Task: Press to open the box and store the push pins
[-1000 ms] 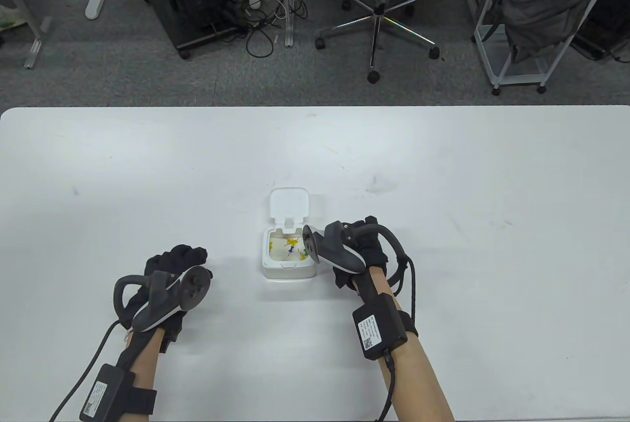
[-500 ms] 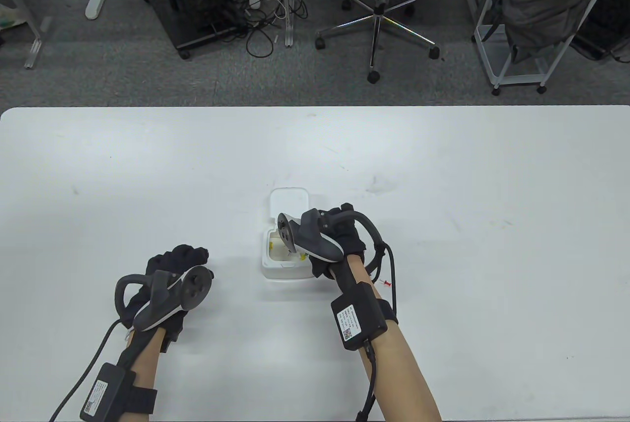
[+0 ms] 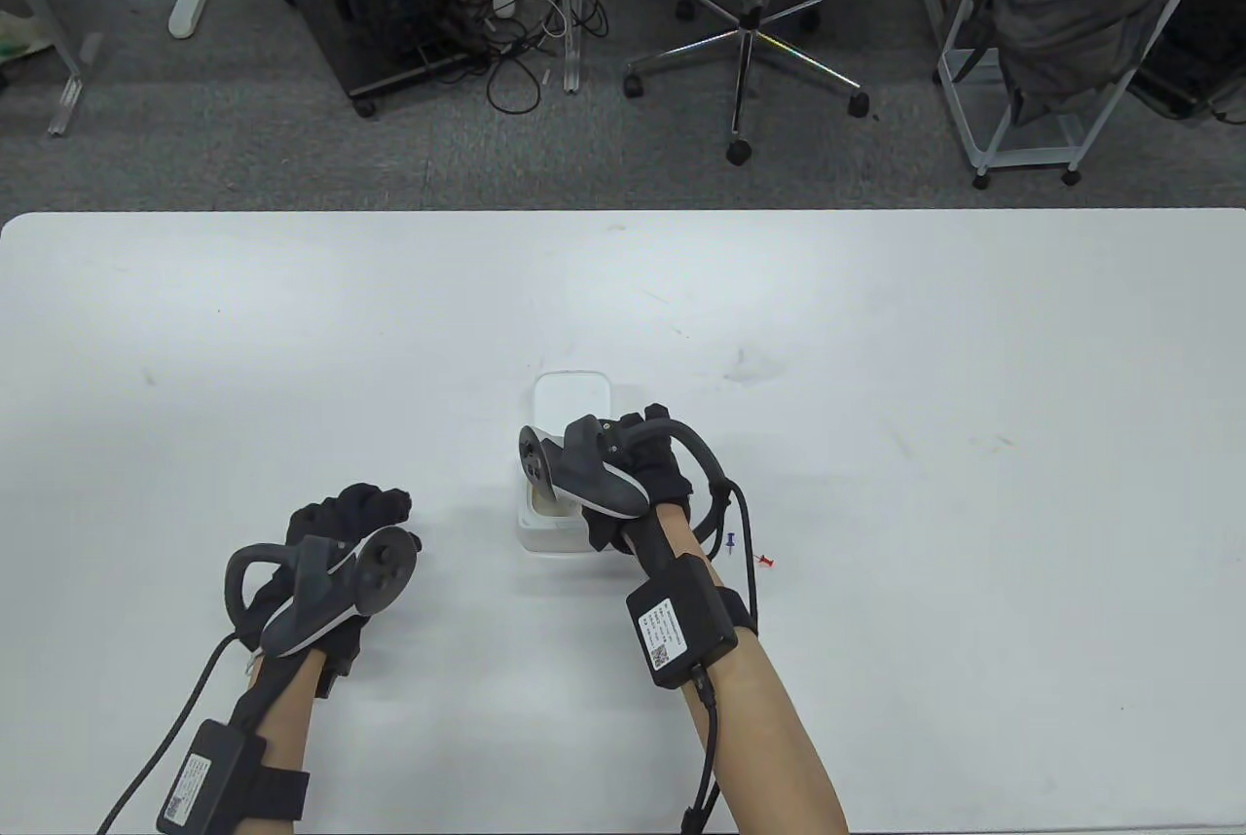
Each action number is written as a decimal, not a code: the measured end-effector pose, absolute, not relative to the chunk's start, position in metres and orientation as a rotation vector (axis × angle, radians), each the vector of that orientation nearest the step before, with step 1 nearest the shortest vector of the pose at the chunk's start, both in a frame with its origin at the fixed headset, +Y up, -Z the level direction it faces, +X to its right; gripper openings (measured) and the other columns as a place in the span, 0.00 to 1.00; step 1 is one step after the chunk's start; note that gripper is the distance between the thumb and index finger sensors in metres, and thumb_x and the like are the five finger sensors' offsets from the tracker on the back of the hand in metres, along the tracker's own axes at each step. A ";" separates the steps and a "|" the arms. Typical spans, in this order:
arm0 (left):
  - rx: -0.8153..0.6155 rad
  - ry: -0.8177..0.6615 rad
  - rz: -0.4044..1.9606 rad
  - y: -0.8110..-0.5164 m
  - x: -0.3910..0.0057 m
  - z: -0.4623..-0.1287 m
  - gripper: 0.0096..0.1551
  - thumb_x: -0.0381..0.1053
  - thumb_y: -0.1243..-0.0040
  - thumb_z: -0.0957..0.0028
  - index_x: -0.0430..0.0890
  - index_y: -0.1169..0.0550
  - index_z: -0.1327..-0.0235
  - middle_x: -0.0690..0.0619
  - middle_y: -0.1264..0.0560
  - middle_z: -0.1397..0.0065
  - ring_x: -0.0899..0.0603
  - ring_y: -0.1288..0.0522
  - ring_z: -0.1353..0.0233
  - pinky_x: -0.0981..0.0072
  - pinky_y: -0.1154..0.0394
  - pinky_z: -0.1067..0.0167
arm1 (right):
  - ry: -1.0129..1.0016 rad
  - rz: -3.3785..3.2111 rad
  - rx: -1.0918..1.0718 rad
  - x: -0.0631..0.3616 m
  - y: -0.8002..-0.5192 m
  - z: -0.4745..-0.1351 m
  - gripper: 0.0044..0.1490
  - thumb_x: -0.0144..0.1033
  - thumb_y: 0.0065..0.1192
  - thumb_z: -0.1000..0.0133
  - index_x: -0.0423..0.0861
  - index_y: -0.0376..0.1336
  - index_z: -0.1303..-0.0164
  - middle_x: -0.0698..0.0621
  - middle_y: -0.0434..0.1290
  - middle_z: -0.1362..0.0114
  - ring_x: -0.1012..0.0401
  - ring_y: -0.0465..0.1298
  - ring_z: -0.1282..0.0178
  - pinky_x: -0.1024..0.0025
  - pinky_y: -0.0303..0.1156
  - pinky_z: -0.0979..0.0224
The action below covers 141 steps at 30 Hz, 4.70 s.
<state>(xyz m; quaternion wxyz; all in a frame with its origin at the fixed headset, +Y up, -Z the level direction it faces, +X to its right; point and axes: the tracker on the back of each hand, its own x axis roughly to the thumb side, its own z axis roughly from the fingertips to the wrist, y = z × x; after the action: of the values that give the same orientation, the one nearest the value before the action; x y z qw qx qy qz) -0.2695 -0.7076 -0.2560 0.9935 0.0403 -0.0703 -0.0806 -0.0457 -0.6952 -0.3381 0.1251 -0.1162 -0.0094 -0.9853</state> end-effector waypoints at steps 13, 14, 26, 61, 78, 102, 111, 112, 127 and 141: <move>0.077 -0.139 -0.163 -0.707 -0.269 -0.256 0.29 0.62 0.47 0.45 0.56 0.26 0.30 0.54 0.24 0.25 0.48 0.17 0.36 0.45 0.24 0.26 | -0.046 -2.870 -0.306 -0.035 -0.687 -0.334 0.29 0.54 0.63 0.53 0.61 0.63 0.41 0.61 0.78 0.37 0.58 0.80 0.37 0.40 0.66 0.19; 0.077 -0.139 -0.163 -0.707 -0.269 -0.256 0.29 0.62 0.47 0.45 0.56 0.26 0.30 0.54 0.24 0.25 0.48 0.17 0.36 0.45 0.24 0.26 | -0.048 -2.871 -0.299 -0.033 -0.687 -0.333 0.29 0.54 0.62 0.53 0.61 0.63 0.40 0.61 0.78 0.37 0.58 0.80 0.36 0.40 0.66 0.19; 0.073 -0.144 -0.167 -0.708 -0.268 -0.257 0.29 0.62 0.47 0.45 0.56 0.26 0.30 0.54 0.24 0.25 0.48 0.17 0.36 0.45 0.24 0.26 | -0.103 -2.842 -0.178 0.016 -0.692 -0.322 0.29 0.54 0.62 0.52 0.61 0.63 0.40 0.60 0.78 0.35 0.57 0.79 0.36 0.40 0.65 0.19; 0.064 -0.138 -0.167 -0.707 -0.270 -0.256 0.29 0.62 0.48 0.45 0.56 0.25 0.31 0.54 0.24 0.26 0.48 0.17 0.36 0.45 0.24 0.26 | -0.293 -2.806 -0.021 0.075 -0.750 -0.309 0.34 0.56 0.64 0.54 0.56 0.64 0.38 0.58 0.80 0.38 0.56 0.81 0.40 0.40 0.65 0.20; 0.053 -0.132 -0.162 -0.708 -0.271 -0.256 0.29 0.62 0.48 0.45 0.56 0.26 0.31 0.54 0.24 0.26 0.48 0.17 0.36 0.45 0.24 0.26 | -0.213 -2.747 -0.023 0.064 -0.759 -0.313 0.27 0.51 0.68 0.55 0.56 0.68 0.46 0.58 0.82 0.46 0.58 0.84 0.50 0.46 0.72 0.24; 0.055 -0.134 -0.157 -0.707 -0.272 -0.256 0.29 0.62 0.48 0.45 0.56 0.25 0.31 0.56 0.24 0.26 0.49 0.17 0.36 0.46 0.24 0.26 | -0.151 -2.764 -0.075 0.058 -0.753 -0.318 0.26 0.51 0.67 0.55 0.57 0.68 0.47 0.60 0.83 0.47 0.59 0.84 0.49 0.47 0.71 0.22; 0.064 -0.135 -0.161 -0.707 -0.272 -0.256 0.29 0.62 0.48 0.45 0.57 0.25 0.31 0.55 0.24 0.26 0.49 0.17 0.36 0.46 0.24 0.26 | -0.075 -2.785 -0.114 0.039 -0.726 -0.323 0.27 0.51 0.67 0.55 0.58 0.67 0.46 0.61 0.82 0.47 0.60 0.84 0.49 0.47 0.71 0.22; 0.064 -0.135 -0.161 -0.707 -0.272 -0.256 0.29 0.62 0.48 0.45 0.57 0.26 0.31 0.55 0.24 0.26 0.49 0.17 0.36 0.46 0.24 0.26 | -0.073 -2.788 -0.118 0.037 -0.724 -0.324 0.27 0.51 0.67 0.55 0.58 0.67 0.46 0.61 0.82 0.47 0.60 0.84 0.49 0.47 0.71 0.22; 0.066 -0.137 -0.158 -0.707 -0.272 -0.256 0.29 0.62 0.48 0.45 0.57 0.25 0.31 0.55 0.24 0.26 0.49 0.17 0.36 0.46 0.24 0.26 | 0.032 -2.839 -0.249 -0.008 -0.699 -0.330 0.27 0.51 0.67 0.55 0.59 0.67 0.46 0.61 0.82 0.47 0.60 0.84 0.49 0.47 0.71 0.22; 0.069 -0.146 -0.157 -0.706 -0.271 -0.255 0.27 0.62 0.48 0.45 0.58 0.25 0.32 0.56 0.23 0.27 0.49 0.16 0.37 0.46 0.24 0.26 | 0.038 -2.851 -0.334 -0.045 -0.704 -0.332 0.26 0.50 0.66 0.54 0.60 0.66 0.45 0.62 0.81 0.44 0.60 0.83 0.46 0.46 0.70 0.21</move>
<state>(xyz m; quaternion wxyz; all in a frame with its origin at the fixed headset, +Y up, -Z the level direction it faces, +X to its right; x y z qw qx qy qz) -0.2712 -0.7060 -0.2546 0.9937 0.0342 -0.0728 -0.0786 -0.0451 -0.7043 -0.3316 0.1351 -0.1153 0.0132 -0.9840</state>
